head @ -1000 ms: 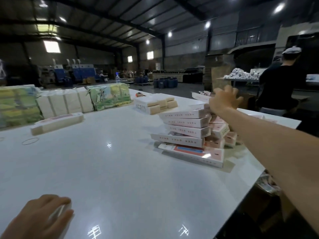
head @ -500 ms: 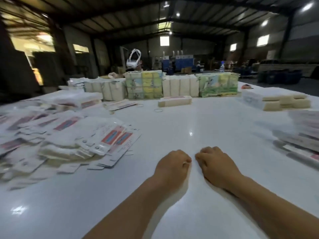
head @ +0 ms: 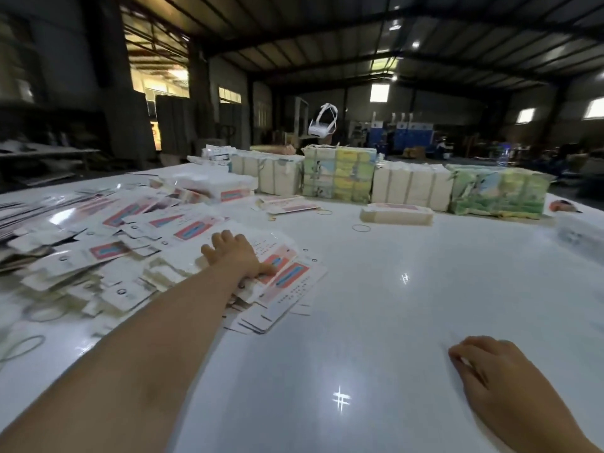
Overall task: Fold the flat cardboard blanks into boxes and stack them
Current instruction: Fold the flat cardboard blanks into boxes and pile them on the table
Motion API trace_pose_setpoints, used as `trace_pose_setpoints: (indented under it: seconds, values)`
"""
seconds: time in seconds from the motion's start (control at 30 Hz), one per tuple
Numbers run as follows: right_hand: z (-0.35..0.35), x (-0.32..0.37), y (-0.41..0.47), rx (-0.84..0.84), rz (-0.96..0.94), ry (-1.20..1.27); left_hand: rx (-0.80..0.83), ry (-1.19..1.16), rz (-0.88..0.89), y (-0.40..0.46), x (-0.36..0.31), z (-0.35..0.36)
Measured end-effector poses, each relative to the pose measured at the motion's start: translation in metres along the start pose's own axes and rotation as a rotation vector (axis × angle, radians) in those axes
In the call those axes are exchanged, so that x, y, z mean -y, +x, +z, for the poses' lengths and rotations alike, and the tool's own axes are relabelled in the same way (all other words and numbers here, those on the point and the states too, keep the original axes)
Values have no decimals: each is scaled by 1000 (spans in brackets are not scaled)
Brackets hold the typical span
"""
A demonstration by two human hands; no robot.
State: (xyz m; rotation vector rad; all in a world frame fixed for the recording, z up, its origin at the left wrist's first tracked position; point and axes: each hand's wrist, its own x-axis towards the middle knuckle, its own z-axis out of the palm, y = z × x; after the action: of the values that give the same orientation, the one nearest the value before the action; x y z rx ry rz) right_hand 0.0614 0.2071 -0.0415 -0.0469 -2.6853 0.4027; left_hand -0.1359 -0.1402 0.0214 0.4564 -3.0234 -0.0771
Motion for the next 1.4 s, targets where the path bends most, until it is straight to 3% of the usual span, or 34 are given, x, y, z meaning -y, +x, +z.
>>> trace_pose_setpoints:
  seconds: [0.23, 0.47, 0.7, 0.87, 1.0, 1.1, 1.17, 1.3, 1.4]
  values:
    - [-1, -1, 1, -5, -28, -3, 13, -179, 43, 39, 9, -12]
    - [-1, -1, -1, -9, -25, -18, -312, -104, -25, 43, 4, -13]
    - [-3, 0, -2, 5, -54, -31, -116, -442, 13, 47, 22, -43]
    - [-2, -3, 0, 27, -78, -32, -224, -320, -219, 31, 38, -37]
    - [0, -5, 1, 32, -68, -36, -160, -697, 182, 2, 8, -70]
    - [2, -6, 3, 94, -38, -55, -43, -794, 485, -51, -38, -88]
    - [-4, -1, 5, 97, 80, 134, 133, -795, 641, -90, -68, -82]
    - [-37, -2, 5, -67, 610, 1285, 462, -759, 810, -153, -105, -40]
    - [-48, -7, -3, 3, 586, 1527, 550, -735, 787, -176, -110, -10]
